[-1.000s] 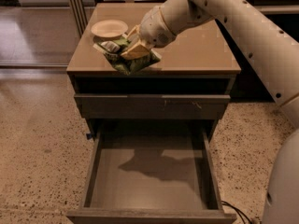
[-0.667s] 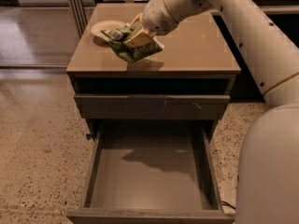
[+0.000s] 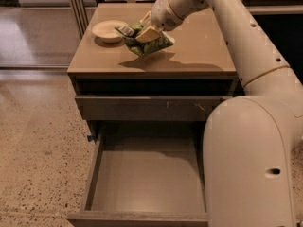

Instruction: Pick green jalapeno chip bag from middle drawer and place on counter

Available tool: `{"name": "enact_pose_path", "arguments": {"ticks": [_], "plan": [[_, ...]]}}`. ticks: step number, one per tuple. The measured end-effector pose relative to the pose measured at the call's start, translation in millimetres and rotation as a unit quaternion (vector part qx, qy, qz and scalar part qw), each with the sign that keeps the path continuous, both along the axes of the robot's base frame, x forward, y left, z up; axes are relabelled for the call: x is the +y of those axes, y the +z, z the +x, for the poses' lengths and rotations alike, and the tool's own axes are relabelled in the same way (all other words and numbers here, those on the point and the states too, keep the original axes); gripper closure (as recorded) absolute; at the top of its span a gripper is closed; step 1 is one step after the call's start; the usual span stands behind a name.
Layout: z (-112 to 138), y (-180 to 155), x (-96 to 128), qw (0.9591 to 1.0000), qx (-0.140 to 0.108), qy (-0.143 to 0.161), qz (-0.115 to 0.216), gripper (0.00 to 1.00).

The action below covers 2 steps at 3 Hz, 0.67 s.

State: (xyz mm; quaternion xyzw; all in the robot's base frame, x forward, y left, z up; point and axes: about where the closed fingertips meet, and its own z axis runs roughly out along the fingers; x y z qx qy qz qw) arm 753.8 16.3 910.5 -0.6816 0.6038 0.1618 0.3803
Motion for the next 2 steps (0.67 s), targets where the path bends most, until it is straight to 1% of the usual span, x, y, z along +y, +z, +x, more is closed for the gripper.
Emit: {"name": "enact_pose_path", "arguments": {"ticks": [1, 2], "plan": [[15.3, -37.1, -1.4, 0.9994, 0.029, -0.008, -0.015, 1.0], [16.4, -42.4, -0.9, 0.9993, 0.033, -0.007, -0.015, 0.82]]}}
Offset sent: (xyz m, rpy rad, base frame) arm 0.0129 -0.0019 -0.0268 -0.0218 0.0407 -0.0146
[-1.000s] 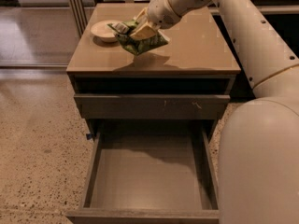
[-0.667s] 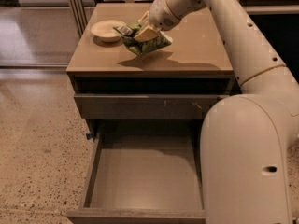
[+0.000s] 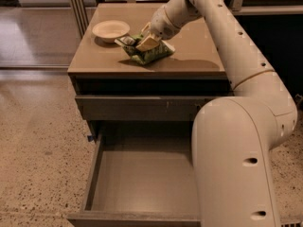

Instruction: Pick green jalapeno chip bag from middle drawer and place on counter

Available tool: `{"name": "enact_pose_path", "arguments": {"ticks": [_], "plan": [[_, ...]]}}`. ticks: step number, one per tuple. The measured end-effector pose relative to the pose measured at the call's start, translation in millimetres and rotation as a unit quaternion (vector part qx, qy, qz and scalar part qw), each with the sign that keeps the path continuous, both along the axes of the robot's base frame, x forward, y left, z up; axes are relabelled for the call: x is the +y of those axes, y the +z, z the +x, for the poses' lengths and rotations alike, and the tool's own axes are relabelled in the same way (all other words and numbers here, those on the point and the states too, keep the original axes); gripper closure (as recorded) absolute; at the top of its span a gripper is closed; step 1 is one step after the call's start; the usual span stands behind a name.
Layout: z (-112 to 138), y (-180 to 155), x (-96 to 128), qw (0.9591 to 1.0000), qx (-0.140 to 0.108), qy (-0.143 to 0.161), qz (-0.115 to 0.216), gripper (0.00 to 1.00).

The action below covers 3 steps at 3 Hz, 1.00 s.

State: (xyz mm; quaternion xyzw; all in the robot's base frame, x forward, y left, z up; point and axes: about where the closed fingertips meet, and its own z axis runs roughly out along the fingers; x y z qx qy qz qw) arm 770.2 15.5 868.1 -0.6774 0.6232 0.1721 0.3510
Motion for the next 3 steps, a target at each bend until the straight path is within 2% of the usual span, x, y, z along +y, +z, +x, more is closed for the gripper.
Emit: {"name": "enact_pose_path", "arguments": {"ticks": [3], "plan": [[0.0, -0.1, 0.1, 1.0, 0.0, 0.0, 0.0, 0.13]]}}
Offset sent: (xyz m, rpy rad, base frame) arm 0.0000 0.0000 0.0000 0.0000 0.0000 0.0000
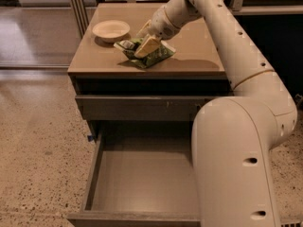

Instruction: Pick green jalapeno chip bag from middle drawer and place on counter

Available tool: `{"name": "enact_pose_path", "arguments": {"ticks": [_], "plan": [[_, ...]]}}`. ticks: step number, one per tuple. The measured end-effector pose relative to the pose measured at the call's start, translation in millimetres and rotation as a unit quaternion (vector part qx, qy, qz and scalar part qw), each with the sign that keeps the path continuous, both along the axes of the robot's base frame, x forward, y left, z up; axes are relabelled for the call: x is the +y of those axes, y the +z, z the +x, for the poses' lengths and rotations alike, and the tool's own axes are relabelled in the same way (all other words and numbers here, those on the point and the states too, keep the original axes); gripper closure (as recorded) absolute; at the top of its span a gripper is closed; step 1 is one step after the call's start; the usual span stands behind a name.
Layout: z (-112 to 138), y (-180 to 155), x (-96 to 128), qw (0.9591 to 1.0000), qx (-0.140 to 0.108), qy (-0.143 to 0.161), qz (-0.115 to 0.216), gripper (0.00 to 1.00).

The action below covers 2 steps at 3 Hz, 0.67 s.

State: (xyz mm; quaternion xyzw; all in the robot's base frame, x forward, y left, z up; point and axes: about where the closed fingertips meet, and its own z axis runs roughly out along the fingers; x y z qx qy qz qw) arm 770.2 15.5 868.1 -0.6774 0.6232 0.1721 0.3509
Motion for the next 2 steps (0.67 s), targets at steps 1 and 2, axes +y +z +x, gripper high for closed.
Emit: {"name": "enact_pose_path", "arguments": {"ticks": [1, 2], "plan": [[0.0, 0.0, 0.0, 1.0, 0.0, 0.0, 0.0, 0.0], [0.0, -0.1, 0.1, 1.0, 0.0, 0.0, 0.0, 0.0]]}}
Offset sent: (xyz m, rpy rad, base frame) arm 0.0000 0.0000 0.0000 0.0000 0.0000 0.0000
